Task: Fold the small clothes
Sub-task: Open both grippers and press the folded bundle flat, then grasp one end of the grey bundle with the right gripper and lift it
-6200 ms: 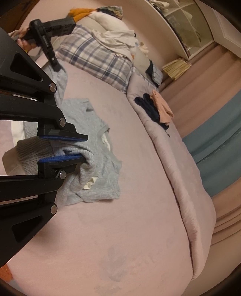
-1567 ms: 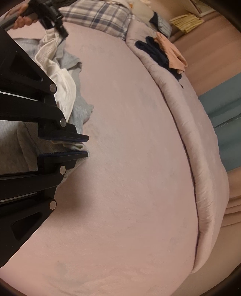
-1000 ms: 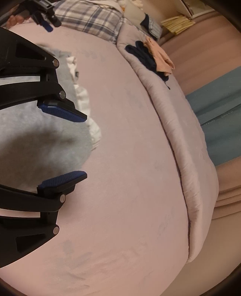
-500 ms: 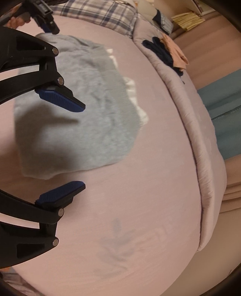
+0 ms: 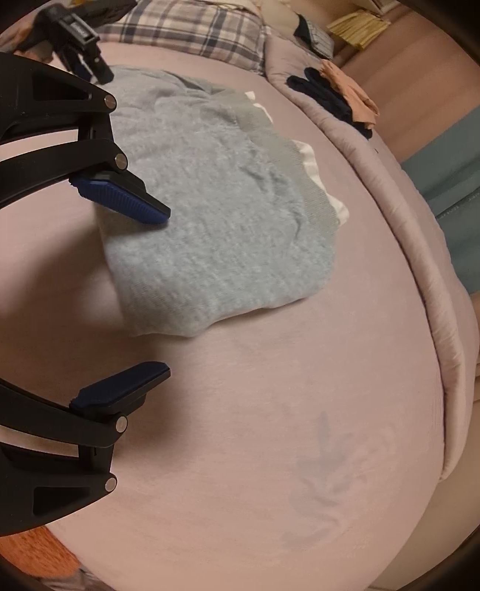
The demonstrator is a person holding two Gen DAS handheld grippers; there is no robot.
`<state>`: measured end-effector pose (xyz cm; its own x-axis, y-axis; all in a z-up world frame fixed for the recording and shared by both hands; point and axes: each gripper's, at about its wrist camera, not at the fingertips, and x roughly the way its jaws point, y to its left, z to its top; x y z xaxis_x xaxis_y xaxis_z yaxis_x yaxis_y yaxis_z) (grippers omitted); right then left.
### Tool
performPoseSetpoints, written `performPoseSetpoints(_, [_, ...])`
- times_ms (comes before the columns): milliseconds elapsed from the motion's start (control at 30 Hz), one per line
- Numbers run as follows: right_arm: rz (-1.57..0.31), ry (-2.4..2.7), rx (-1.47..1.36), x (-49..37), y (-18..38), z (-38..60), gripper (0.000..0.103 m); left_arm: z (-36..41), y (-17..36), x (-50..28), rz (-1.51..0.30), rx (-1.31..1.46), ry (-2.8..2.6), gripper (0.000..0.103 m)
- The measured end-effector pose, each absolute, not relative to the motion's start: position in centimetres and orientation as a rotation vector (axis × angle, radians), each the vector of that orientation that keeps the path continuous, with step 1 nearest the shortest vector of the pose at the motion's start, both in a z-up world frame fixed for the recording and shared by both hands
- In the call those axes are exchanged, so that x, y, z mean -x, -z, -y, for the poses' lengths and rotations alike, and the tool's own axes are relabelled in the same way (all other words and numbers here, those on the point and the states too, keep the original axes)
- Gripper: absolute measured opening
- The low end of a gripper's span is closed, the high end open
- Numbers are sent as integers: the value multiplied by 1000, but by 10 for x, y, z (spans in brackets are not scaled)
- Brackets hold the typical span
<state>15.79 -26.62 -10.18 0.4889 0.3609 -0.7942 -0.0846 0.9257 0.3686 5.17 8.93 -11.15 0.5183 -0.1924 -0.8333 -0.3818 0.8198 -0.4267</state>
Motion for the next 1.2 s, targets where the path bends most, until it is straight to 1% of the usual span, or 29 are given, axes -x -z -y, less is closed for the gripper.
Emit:
performPoseSetpoints(233, [-1022, -281, -332, -157, 108, 267, 77, -91, 118, -56, -1011, 671, -113, 84])
performPoseSetpoints(300, [-1016, -295, -359, -158, 111, 269, 77, -93, 120, -57, -1000, 700, -113, 82])
performPoseSetpoints(367, [-1017, -308, -395, -161, 113, 271, 77, -94, 119, -57, -995, 702, -124, 72])
performPoseSetpoints(400, [-1012, -326, -423, -162, 113, 272, 77, -93, 118, -57, -992, 700, -130, 72])
performPoseSetpoints(467, [-1014, -354, -482, -165, 115, 272, 77, -92, 118, -56, -986, 690, -132, 61])
performPoseSetpoints(567, [-1016, -407, -579, -169, 120, 271, 77, -90, 118, -55, -982, 697, -124, 49])
performPoseSetpoints(600, [-1014, -424, -605, -170, 121, 270, 76, -90, 117, -54, -981, 695, -125, 48])
performPoseSetpoints(667, [-1028, -465, -669, -172, 122, 269, 71, -90, 116, -52, -979, 700, -127, 42])
performPoseSetpoints(733, [-1027, -506, -719, -169, 119, 269, 71, -89, 116, -50, -978, 700, -126, 39])
performPoseSetpoints(933, [-1006, -498, -635, -156, 99, 262, 71, -88, 113, -48, -979, 687, -127, 37])
performPoseSetpoints(1000, [-994, -513, -641, -157, 97, 261, 75, -86, 113, -49, -981, 671, -131, 37])
performPoseSetpoints(1033, [-1000, -511, -645, -161, 99, 260, 79, -86, 113, -50, -983, 668, -133, 36])
performPoseSetpoints(1200, [-1061, -433, -634, -186, 125, 248, 77, -85, 112, -51, -985, 667, -127, 34])
